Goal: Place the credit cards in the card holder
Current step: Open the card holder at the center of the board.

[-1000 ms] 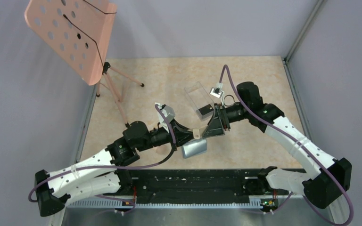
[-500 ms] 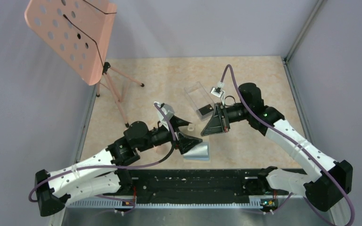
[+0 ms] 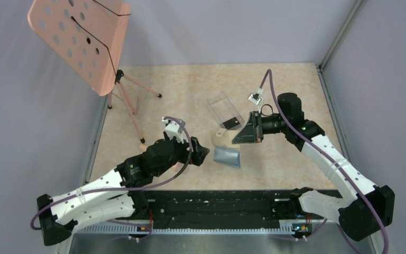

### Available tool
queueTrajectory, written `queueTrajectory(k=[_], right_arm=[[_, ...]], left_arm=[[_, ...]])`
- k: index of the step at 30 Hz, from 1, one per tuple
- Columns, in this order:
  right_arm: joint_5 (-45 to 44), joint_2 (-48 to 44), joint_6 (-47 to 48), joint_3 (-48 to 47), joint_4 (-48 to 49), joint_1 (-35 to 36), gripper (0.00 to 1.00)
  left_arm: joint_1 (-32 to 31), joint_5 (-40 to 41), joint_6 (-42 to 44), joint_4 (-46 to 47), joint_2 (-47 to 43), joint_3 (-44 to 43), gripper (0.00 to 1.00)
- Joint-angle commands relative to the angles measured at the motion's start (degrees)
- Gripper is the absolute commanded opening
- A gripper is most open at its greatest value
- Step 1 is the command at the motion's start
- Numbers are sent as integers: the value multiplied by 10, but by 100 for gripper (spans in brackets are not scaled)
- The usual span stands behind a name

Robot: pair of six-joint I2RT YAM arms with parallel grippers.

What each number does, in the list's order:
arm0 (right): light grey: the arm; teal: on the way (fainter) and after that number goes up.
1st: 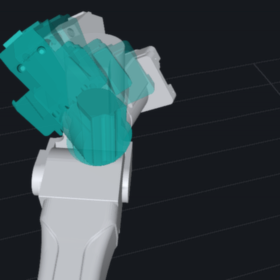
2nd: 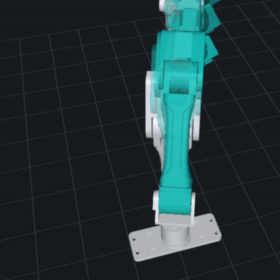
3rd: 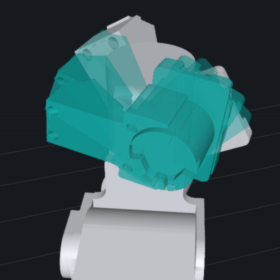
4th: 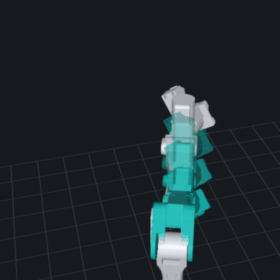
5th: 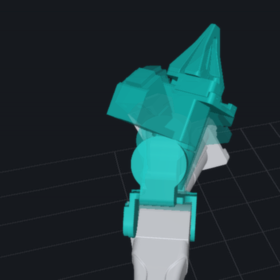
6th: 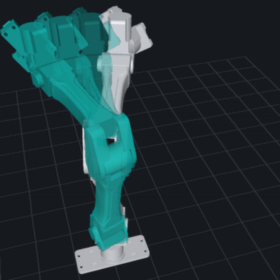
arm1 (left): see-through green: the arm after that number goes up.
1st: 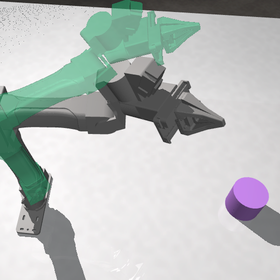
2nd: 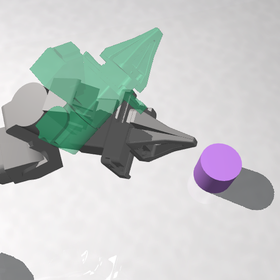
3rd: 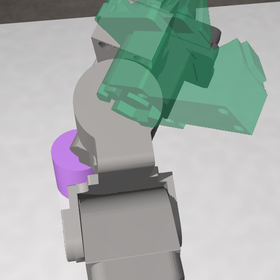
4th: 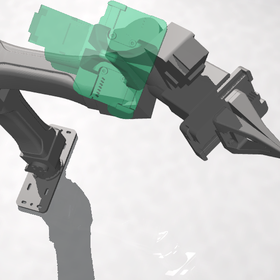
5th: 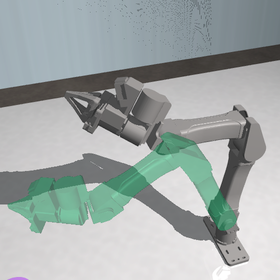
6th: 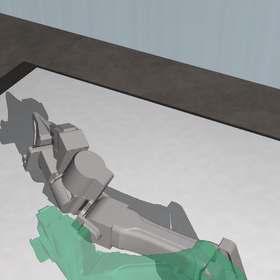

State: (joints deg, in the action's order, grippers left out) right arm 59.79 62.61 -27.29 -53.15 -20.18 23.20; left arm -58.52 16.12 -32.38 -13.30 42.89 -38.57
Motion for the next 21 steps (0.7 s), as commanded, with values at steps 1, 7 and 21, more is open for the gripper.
queueTrajectory(k=[1,7,21], right_arm=[[13,-16,1,-4,7,-6,0],[16,-15,-1,1,6,-7,0],[14,-11,1,10,2,-7,0]], left_arm=[[0,46,-68,-92,39,-16,99],[0,-4,-71,-69,93,-27,99],[0,-80,-43,11,68,-27,96]])
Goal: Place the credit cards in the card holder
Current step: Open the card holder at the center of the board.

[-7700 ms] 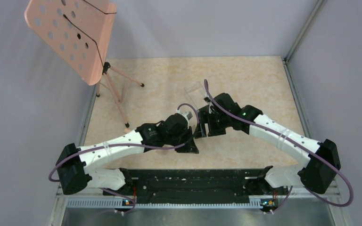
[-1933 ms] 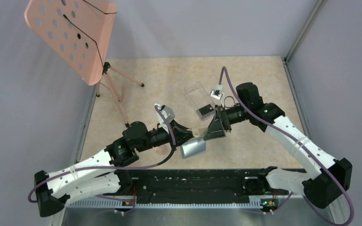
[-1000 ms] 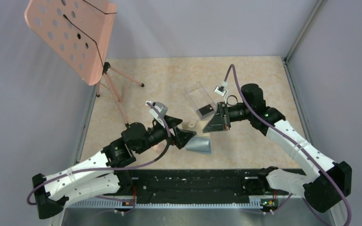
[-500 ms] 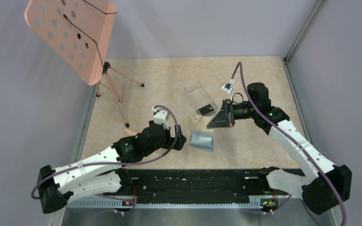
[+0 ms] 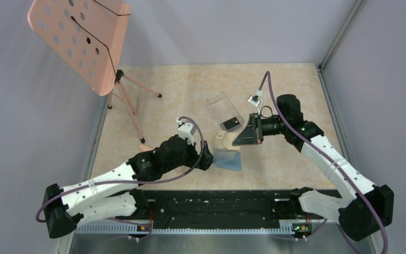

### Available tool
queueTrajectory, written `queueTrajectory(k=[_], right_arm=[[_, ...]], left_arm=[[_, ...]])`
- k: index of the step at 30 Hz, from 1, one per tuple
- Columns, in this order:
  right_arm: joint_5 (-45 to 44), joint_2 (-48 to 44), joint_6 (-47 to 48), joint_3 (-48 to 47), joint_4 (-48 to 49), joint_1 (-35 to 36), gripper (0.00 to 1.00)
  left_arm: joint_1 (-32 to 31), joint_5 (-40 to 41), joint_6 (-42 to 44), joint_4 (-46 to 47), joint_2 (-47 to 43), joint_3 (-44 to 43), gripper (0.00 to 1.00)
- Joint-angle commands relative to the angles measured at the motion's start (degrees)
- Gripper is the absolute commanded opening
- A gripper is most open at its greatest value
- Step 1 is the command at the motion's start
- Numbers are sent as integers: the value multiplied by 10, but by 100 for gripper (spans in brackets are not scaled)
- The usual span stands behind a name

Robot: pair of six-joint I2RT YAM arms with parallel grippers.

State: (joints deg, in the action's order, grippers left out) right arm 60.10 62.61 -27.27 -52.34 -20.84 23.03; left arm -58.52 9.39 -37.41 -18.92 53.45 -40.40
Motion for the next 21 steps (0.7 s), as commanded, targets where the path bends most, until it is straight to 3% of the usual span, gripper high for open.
queueTrajectory(k=[1,10,21], right_arm=[[11,-11,2,3,9,-5,0],[32,-12,2,7,13,-4,0],[92,-35,-83,39,104,-5,0]], left_arm=[[0,-11,7,74,-45,-7,96],[0,-9,2,138,-98,31,97],[0,-12,3,193,-69,59,99]])
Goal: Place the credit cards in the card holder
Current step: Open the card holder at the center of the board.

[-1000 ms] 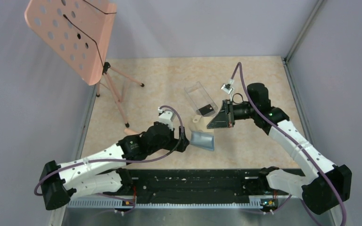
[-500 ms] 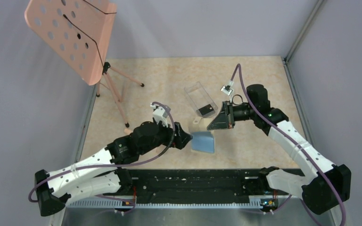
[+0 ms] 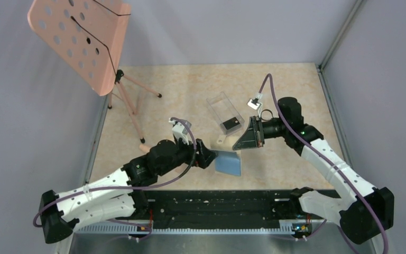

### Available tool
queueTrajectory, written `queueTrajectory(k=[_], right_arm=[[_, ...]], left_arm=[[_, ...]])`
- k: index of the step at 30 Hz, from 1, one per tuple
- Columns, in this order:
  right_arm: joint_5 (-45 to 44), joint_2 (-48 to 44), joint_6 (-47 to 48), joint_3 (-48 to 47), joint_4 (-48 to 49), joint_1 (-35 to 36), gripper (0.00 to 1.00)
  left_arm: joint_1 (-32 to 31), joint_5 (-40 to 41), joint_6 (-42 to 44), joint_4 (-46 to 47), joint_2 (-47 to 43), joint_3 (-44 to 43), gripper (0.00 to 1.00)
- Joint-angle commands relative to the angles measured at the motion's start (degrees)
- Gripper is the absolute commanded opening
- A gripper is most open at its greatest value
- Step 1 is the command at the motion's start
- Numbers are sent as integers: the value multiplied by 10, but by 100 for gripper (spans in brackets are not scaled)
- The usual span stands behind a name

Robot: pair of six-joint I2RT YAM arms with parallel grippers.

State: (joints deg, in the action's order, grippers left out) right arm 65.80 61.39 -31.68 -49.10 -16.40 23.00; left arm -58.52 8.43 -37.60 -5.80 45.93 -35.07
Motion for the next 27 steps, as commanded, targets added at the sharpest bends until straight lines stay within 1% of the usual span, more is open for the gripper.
queueTrajectory(k=[1,4,7,12,16,19,23,24,27], right_arm=[[37,-25,-43,9,63,-4,0],[47,-31,-68,19,85,-4,0],[59,-36,-90,27,108,-4,0],[72,-42,-126,30,148,-5,0],[81,-42,-145,31,160,-4,0],[87,-42,-154,34,181,-4,0],[86,-41,-160,37,183,-4,0],[84,-40,-160,37,184,-4,0],[76,-33,-161,36,183,-4,0]], left_arm=[[0,0,8,75,9,9,99],[1,2,16,112,13,20,99],[3,-19,23,170,14,39,99],[8,-116,33,297,12,80,99],[11,-158,39,335,9,90,98],[14,-175,39,349,8,91,93],[16,-188,31,357,6,88,77],[17,-189,28,356,5,86,71],[17,-193,21,344,6,83,41]])
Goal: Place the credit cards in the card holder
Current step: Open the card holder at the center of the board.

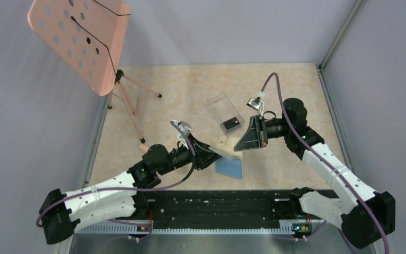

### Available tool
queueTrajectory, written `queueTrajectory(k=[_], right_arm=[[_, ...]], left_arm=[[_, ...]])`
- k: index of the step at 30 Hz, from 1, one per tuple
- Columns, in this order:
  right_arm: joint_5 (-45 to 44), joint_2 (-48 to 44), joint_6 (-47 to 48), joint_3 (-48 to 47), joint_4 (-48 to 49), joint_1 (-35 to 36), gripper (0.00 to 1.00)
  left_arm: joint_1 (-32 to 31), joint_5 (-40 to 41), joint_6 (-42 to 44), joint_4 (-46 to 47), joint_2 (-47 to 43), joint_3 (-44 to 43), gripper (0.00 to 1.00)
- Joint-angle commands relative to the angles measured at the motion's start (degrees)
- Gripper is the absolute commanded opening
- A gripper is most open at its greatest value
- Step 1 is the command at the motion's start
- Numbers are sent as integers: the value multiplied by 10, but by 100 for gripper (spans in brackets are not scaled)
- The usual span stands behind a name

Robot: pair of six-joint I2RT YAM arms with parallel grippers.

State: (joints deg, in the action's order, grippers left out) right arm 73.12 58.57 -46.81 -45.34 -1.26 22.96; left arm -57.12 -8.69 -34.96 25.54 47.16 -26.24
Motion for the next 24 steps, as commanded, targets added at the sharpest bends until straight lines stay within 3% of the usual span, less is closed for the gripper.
queueTrajectory(k=[1,5,6,10,13,18,24], right_arm=[[-1,-3,-9,-3,32,-4,2],[-22,3,4,-9,16,-4,15],[-31,3,12,-14,4,-4,20],[-68,5,72,-43,-75,-4,53],[-105,3,135,-72,-149,-4,70],[-182,5,240,-120,-271,-4,83],[-241,16,333,-161,-365,-3,89]], left_arm=[[3,-21,-8,24,-6,-8,32],[3,-10,-21,4,-12,-10,3],[3,-4,-25,-4,-17,-11,0],[3,41,-42,-59,-41,-17,0],[3,62,-48,-108,-62,-28,0],[4,66,-53,-210,-74,-64,0],[4,18,-45,-336,-26,-136,0]])
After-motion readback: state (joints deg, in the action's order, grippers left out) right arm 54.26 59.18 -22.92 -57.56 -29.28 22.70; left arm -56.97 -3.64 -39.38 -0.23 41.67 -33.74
